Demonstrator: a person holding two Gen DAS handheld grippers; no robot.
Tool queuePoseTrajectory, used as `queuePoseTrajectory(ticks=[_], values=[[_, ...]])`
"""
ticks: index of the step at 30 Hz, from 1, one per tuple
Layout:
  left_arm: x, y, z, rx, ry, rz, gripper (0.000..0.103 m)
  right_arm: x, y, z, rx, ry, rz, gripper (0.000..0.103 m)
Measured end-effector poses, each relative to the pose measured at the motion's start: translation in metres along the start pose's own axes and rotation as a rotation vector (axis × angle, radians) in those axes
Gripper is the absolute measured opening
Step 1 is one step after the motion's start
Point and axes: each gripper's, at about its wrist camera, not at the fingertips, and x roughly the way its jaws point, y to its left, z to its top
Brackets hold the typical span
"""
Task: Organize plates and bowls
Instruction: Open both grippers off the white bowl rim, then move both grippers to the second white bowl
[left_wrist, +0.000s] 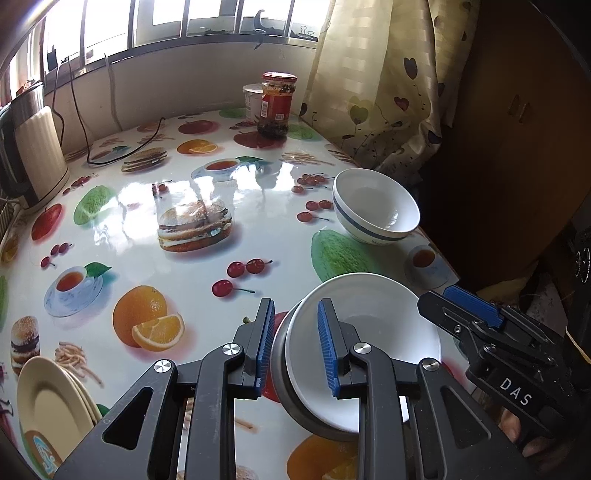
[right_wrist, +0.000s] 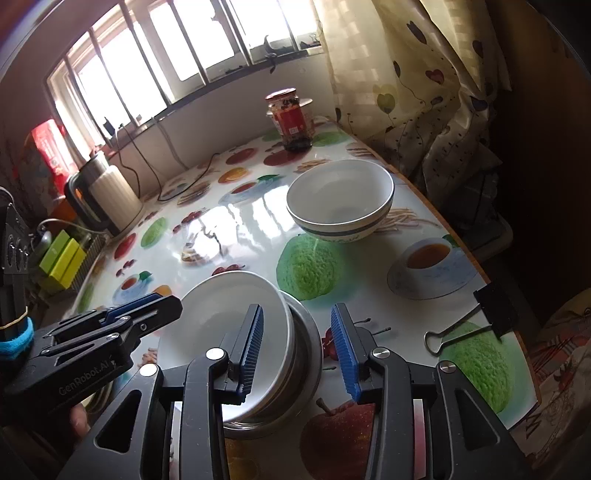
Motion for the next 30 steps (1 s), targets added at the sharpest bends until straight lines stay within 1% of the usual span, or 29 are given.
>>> queuePoseTrajectory(ticks=[3,7,9,13,18,22,25,27,30], values=[[0.003,-0.001,0.008,0.007,-0.001,0.0,0.025,0.0,-0.004,0.006,0.001,-0.009,-0.015,0.041],[0.009,-0.003,0.019,0.019,-0.001,-0.001,0.025,0.001,-0.012,0.014,0.006,-0.017,-0.038,0.042],[0.012,-0.003,0.026,0.019,0.003,-0.015,0.025,0.003,-0.016,0.019,0.006,-0.019,-0.048,0.043],[0.018,-0.005,0.04,0.024,-0.002,-0.011,0.025,0.006,-0.025,0.029,0.008,-0.03,-0.067,0.044],[0.034,-0.004,0.058,0.003,0.022,-0.056,0.025,0.009,-0.039,0.042,0.019,-0.036,-0.094,0.045],[0.051,-0.006,0.068,0.011,0.047,-0.026,0.025,0.013,-0.047,0.054,0.017,-0.041,-0.113,0.045],[0.056,-0.012,0.075,0.029,0.045,-0.037,0.025,0.017,-0.054,0.062,0.019,-0.044,-0.121,0.045],[0.061,-0.014,0.082,0.02,0.06,-0.053,0.025,0.021,-0.059,0.068,0.022,-0.042,-0.125,0.045],[0.064,-0.02,0.091,0.031,0.05,-0.039,0.025,0.027,-0.064,0.076,0.023,-0.041,-0.14,0.045]])
